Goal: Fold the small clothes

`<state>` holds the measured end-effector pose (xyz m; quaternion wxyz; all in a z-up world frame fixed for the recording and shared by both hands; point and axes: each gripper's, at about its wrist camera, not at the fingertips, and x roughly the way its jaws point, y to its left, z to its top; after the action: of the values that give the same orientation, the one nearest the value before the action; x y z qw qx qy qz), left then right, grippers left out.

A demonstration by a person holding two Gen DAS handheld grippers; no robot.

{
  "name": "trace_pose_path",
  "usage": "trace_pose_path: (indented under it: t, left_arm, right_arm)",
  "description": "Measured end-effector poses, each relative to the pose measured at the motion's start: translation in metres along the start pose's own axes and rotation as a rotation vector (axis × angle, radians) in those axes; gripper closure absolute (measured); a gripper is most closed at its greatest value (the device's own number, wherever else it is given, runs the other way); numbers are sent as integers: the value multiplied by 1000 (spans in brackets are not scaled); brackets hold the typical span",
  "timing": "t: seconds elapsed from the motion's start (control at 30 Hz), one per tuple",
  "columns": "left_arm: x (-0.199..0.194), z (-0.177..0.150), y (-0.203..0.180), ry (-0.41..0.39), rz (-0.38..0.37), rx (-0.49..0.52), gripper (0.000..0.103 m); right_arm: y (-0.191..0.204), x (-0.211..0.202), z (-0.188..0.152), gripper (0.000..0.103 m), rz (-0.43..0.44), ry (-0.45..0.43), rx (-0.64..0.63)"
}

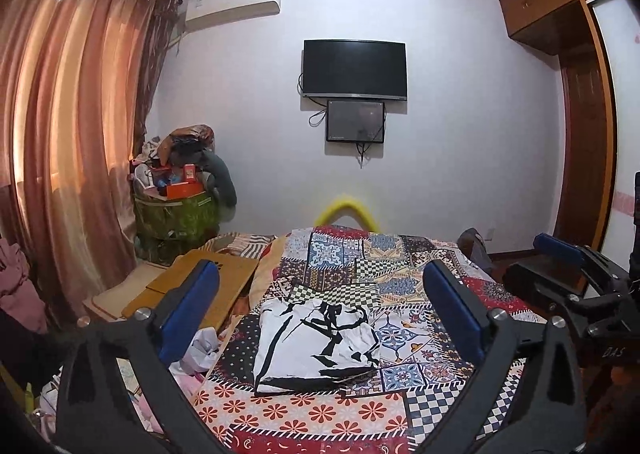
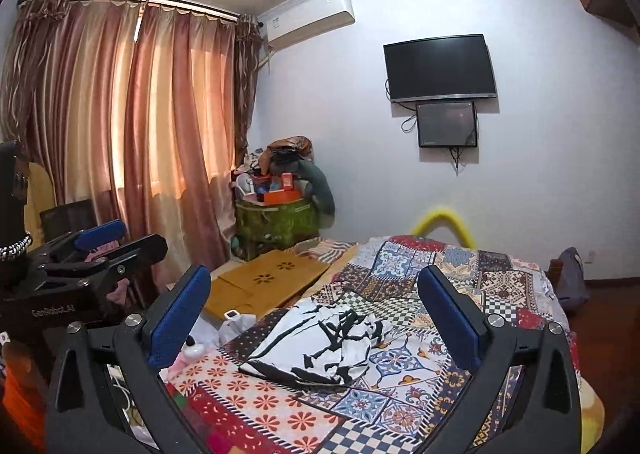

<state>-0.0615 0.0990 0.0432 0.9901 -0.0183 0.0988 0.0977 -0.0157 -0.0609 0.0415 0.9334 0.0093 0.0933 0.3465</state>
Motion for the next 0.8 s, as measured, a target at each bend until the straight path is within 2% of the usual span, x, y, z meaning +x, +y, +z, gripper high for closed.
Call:
trace_pose_path:
  t: [0.8]
  left_arm:
    - [3, -4, -4, 11, -19, 5, 0]
  right_arm:
    - [7, -3, -2, 0, 6, 25, -8]
